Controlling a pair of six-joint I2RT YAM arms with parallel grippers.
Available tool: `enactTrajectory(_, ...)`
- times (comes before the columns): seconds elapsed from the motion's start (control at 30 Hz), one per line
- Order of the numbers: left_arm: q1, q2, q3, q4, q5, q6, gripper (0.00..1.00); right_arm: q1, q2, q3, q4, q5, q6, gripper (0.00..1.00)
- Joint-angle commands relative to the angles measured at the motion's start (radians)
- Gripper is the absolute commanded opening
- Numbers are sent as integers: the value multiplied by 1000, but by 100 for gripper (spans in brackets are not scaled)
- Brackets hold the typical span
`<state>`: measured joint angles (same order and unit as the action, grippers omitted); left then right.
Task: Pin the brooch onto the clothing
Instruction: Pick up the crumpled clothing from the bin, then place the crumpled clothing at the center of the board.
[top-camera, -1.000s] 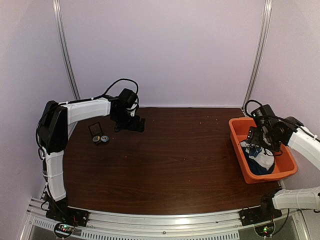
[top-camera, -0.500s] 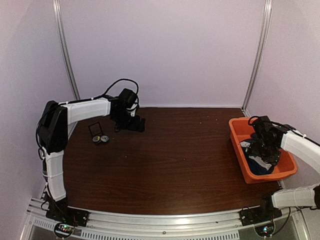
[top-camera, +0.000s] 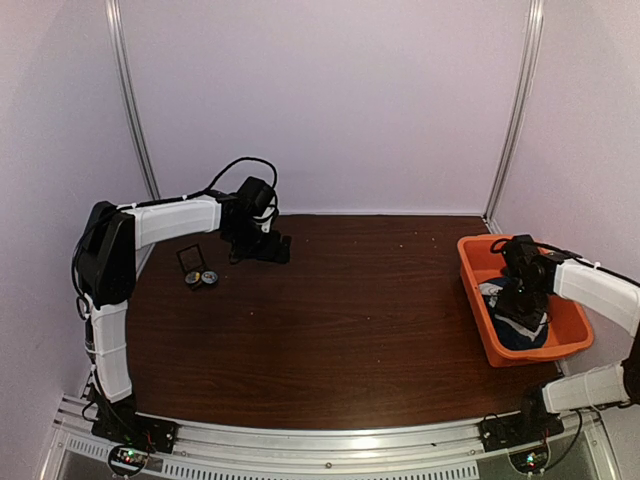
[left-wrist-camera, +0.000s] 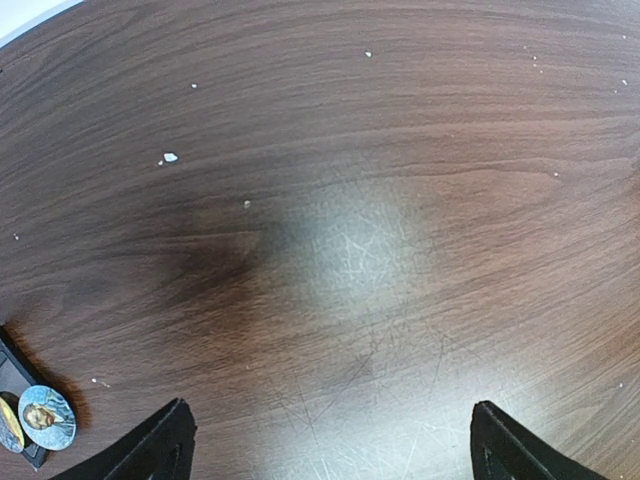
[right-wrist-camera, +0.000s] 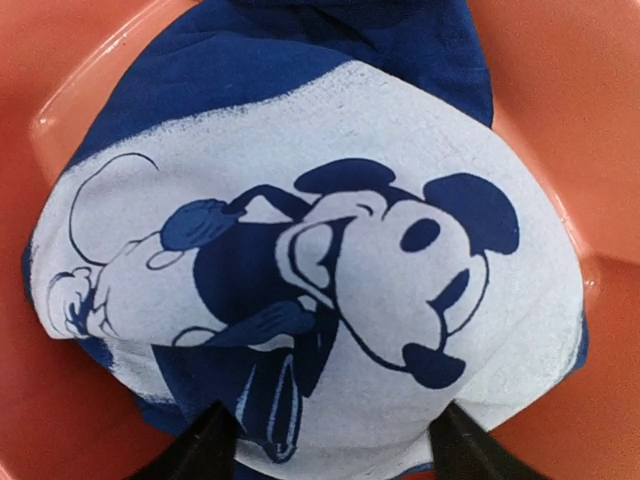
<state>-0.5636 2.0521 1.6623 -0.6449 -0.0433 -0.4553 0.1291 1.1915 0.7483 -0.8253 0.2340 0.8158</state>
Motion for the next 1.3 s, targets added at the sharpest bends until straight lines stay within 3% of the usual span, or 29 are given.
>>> enactTrajectory(0.0, 7, -31, -6, 27, 12, 4, 98, -6, -52, -23, 24, -10, -12, 50)
enactTrajectory(0.17, 6, -32, -6, 27, 14, 4, 98, -6, -94, 5, -2, 18, -33, 0)
enactTrajectory(0.6, 7, -38, -3, 30, 28, 6, 98, -5, -244, 205, 18, 25, -163, 0)
enactTrajectory(0.83, 5, -46, -11, 50, 43, 12, 98, 20, -206, 488, 23, 4, -281, 0)
enactTrajectory(1.03, 5, -64, -26, 71, 43, 12, 98, 104, -140, 727, 43, -37, -376, 0)
enactTrajectory(1.27, 6, -80, -45, 99, 43, 10, 98, 303, -32, 933, 66, -75, -484, 0)
